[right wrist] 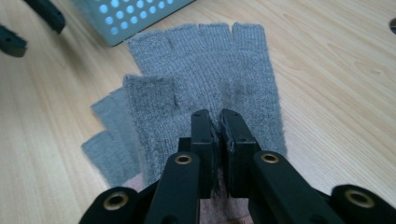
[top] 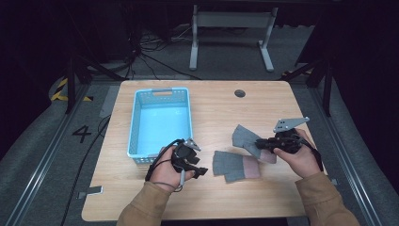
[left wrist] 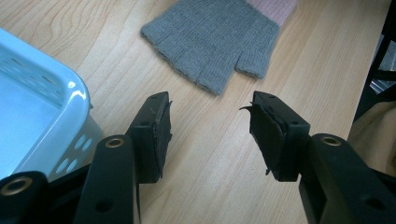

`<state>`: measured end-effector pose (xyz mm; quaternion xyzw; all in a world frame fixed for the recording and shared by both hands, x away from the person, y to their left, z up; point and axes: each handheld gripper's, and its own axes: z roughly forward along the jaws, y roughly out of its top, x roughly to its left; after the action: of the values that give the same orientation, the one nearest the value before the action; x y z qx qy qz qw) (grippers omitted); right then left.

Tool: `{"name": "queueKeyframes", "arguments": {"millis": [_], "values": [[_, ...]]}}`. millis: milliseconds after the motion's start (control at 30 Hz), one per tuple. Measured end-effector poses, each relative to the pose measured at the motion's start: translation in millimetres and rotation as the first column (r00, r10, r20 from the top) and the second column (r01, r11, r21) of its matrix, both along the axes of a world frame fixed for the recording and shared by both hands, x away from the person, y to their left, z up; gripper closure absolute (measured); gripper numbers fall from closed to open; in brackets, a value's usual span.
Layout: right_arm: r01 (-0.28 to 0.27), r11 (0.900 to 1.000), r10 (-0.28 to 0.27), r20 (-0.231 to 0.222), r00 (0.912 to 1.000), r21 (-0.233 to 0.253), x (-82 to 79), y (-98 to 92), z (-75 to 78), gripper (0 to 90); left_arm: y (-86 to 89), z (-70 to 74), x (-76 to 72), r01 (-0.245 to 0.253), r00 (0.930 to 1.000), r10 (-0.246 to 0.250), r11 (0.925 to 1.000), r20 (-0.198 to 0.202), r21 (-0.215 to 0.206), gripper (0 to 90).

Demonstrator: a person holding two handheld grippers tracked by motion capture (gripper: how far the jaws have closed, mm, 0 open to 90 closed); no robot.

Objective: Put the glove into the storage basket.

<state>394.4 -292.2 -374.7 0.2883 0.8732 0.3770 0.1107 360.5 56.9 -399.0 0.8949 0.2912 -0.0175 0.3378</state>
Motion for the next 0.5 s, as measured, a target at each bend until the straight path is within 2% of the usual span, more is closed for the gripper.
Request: {"name": "queueKeyframes", "arguments": {"millis": [267,500], "values": [[-0.061,0.998,0.06,-0.007,0.9981,-0.028,-7.3,10.9,0.9,84.9,-2.6,0.6,0.6,0.008,1.0,-0.008,1.0,0.002,-0.002,49.0],[-0.117,0.991,0.116,-0.02,0.9931,-0.059,-12.0,23.2,-3.3,84.7,-3.9,0.5,1.0,0.011,0.9999,-0.011,0.9999,0.002,-0.003,49.0]]}}
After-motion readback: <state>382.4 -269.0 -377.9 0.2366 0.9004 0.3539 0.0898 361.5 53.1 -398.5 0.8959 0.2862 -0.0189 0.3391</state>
